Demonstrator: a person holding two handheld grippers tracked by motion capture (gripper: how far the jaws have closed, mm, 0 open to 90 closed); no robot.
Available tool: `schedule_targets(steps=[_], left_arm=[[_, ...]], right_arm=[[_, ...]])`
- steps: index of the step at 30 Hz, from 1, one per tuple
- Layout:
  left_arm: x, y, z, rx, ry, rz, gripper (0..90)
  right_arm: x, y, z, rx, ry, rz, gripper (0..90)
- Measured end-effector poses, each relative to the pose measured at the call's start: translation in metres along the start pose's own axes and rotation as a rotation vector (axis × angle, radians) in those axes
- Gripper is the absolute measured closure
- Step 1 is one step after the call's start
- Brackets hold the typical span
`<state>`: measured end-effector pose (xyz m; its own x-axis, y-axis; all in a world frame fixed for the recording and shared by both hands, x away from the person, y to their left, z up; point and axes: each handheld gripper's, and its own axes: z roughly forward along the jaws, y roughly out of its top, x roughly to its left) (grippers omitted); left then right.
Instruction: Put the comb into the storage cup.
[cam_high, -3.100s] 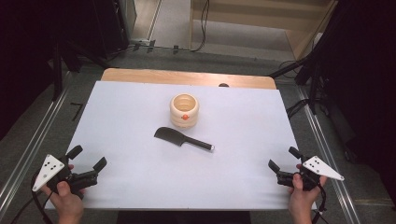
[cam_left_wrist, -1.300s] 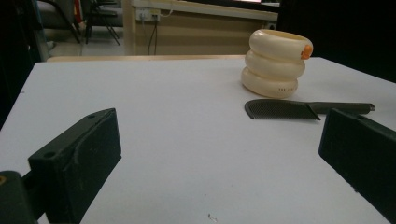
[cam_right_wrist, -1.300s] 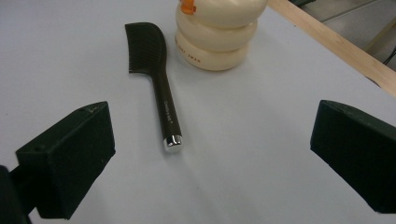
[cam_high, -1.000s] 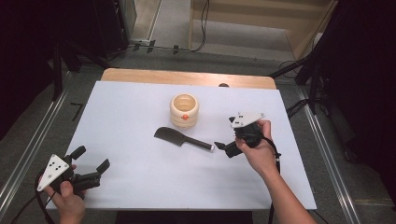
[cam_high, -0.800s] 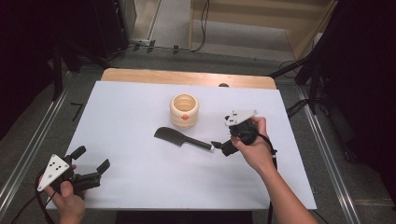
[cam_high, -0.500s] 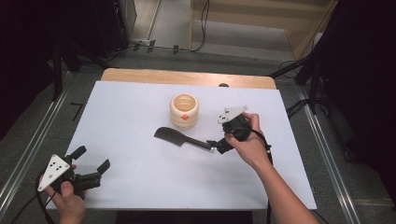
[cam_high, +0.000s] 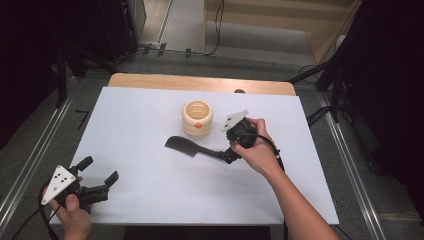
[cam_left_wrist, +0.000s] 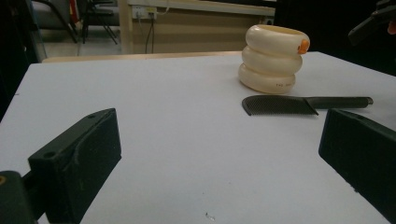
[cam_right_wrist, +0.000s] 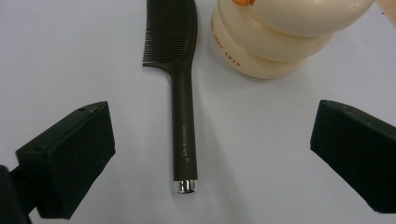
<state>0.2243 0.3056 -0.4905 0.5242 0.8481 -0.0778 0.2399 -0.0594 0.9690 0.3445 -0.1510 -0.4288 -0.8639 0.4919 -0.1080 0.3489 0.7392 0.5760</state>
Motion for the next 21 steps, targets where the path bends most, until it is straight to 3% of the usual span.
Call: schedule_targets(steps=[10,21], left_arm=[[0.0,0.0,0.0,0.0,-0.003,0.004,0.0],[0.0,0.0,0.0,0.0,-0.003,0.005,0.0]], right_arm=[[0.002,0.011,0.019,0.094,0.03,-0.028,4.3],[0.003,0.017,0.033,0.175,0.031,-0.001,15.8]])
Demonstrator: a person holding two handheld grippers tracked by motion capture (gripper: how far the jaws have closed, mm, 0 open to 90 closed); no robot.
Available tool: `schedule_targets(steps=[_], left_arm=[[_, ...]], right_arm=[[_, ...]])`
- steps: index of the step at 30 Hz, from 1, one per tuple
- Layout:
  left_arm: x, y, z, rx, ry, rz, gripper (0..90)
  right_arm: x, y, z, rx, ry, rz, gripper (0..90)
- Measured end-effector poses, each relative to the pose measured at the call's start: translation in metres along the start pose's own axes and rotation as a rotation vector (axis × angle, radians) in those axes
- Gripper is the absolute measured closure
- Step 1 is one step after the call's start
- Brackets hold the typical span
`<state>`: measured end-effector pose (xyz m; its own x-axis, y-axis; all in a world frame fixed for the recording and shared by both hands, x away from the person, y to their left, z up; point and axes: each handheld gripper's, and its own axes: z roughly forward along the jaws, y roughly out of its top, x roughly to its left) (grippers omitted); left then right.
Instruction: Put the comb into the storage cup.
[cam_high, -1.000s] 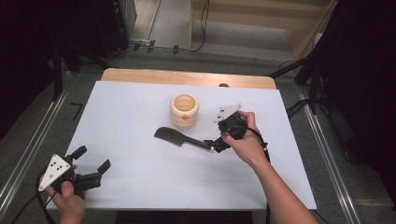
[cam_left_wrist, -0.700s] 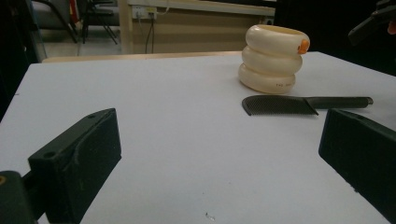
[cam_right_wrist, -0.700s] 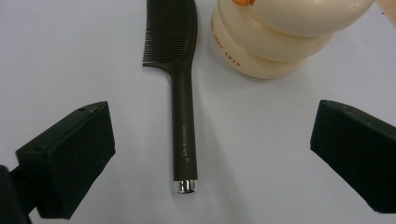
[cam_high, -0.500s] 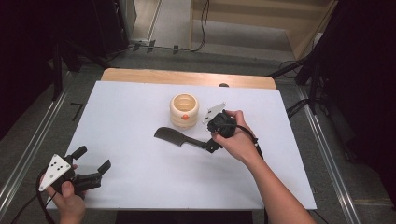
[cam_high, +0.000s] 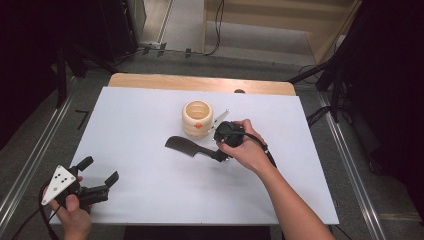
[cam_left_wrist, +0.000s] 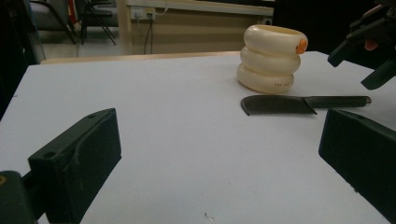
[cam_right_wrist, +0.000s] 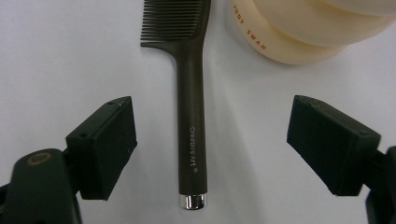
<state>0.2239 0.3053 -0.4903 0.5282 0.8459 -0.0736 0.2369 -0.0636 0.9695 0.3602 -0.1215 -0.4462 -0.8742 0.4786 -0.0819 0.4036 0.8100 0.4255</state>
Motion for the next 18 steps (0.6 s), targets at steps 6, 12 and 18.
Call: schedule_targets(steps=[6,12,18], left_arm=[[0.0,0.0,0.0,-0.001,-0.001,-0.001,0.0],[0.0,0.0,0.0,-0.004,-0.003,-0.003,0.0],[0.001,0.0,0.0,-0.004,-0.003,-0.003,0.0]], right_arm=[[0.0,0.005,0.008,0.031,0.02,0.002,23.3],[0.0,0.007,0.015,0.041,0.042,0.007,40.8],[-0.002,0.009,0.022,0.084,0.045,-0.01,50.6]])
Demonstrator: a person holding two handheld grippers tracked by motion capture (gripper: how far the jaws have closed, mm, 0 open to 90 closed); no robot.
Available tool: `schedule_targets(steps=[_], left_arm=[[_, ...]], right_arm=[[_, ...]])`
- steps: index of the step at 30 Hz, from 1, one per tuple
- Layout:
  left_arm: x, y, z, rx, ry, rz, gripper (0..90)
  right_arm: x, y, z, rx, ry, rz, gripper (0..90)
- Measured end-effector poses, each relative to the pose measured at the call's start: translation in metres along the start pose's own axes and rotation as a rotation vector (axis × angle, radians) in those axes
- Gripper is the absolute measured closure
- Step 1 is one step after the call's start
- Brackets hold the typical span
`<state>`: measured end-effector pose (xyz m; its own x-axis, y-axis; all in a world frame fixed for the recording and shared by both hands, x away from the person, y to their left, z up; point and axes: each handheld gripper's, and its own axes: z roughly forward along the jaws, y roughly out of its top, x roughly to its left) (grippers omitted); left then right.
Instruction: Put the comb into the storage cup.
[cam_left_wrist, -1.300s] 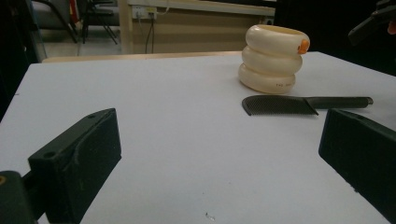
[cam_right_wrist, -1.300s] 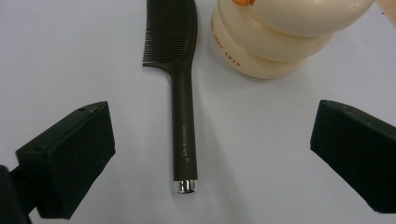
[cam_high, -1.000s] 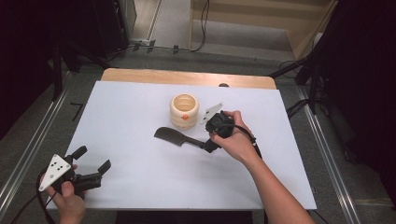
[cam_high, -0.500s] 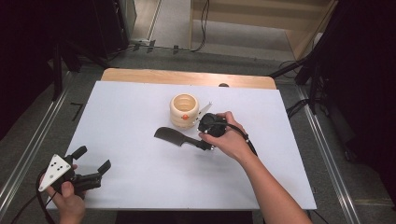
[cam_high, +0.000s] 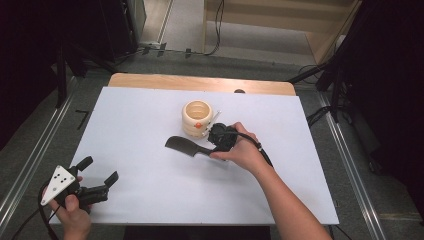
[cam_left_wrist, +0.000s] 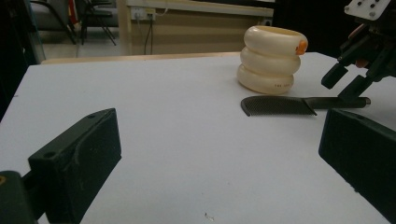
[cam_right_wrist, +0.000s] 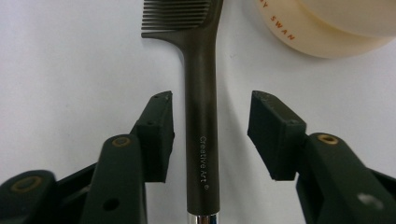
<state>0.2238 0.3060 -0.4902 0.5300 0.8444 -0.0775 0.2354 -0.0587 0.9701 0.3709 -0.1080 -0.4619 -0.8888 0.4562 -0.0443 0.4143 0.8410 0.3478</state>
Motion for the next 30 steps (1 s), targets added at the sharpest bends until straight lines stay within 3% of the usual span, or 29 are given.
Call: schedule_targets(steps=[3,9,14,15,20,21,23,30], left_arm=[[0.0,0.0,0.0,0.0,0.0,0.0,0.0],[0.0,0.0,0.0,0.0,-0.001,0.0,0.0],[0.0,0.0,0.0,0.0,0.0,0.001,0.0],[0.0,0.0,0.0,0.001,0.0,0.001,0.0],[0.0,0.0,0.0,0.001,0.001,0.001,0.0],[0.0,0.0,0.0,0.002,0.003,0.002,0.0],[-0.001,0.0,0.0,0.001,0.003,0.002,0.0],[0.0,0.0,0.0,0.002,0.004,0.001,0.0]], right_arm=[[0.0,0.0,0.003,0.011,0.011,0.018,53.9],[-0.002,0.001,0.008,0.027,0.034,0.007,60.5],[-0.001,0.001,0.013,0.073,0.042,0.012,64.7],[-0.001,0.001,0.017,0.087,0.04,-0.004,67.0],[0.0,0.003,0.019,0.087,0.039,-0.016,69.2],[-0.001,0.003,0.019,0.088,0.033,-0.039,69.7],[0.0,0.003,0.019,0.089,0.04,-0.02,70.0],[-0.003,-0.002,0.018,0.059,0.056,-0.033,70.6]])
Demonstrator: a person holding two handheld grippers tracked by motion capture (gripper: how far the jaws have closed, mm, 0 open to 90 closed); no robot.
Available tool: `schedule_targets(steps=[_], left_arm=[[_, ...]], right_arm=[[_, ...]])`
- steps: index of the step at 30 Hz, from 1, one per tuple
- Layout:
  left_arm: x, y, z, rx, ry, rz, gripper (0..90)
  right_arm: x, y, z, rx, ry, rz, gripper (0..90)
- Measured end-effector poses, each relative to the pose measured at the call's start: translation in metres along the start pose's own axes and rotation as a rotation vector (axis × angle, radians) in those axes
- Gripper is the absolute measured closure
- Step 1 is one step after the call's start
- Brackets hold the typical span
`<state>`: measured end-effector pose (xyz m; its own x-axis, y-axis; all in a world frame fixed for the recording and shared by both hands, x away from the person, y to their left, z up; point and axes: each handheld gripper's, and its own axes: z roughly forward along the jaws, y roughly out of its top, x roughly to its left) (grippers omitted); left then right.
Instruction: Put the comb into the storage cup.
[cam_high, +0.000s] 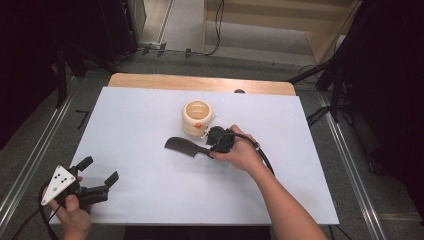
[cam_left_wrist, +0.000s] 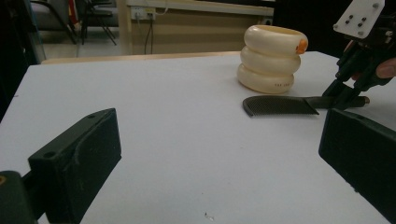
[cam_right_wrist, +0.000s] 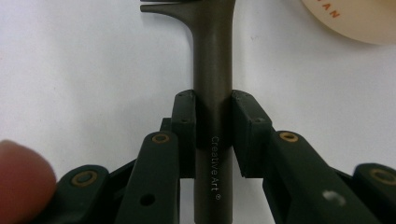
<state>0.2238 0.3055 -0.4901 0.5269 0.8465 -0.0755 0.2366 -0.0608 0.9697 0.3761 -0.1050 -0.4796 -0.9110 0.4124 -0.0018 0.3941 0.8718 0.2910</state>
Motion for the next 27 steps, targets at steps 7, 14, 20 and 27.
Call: schedule_targets(steps=[7,14,20,27], left_arm=[[0.0,0.0,0.0,-0.004,0.003,-0.003,0.0],[0.0,0.0,-0.001,-0.001,0.005,-0.002,0.0],[0.0,0.0,0.0,-0.001,0.005,-0.003,0.0],[0.001,0.002,-0.002,-0.006,0.016,-0.006,0.0]], right_arm=[[0.002,0.0,-0.003,-0.063,-0.033,-0.018,70.7],[0.004,-0.004,-0.016,-0.162,-0.032,-0.017,70.7],[0.009,-0.007,-0.023,-0.24,-0.027,-0.025,70.7],[0.012,-0.018,-0.031,-0.32,-0.026,-0.009,70.7]])
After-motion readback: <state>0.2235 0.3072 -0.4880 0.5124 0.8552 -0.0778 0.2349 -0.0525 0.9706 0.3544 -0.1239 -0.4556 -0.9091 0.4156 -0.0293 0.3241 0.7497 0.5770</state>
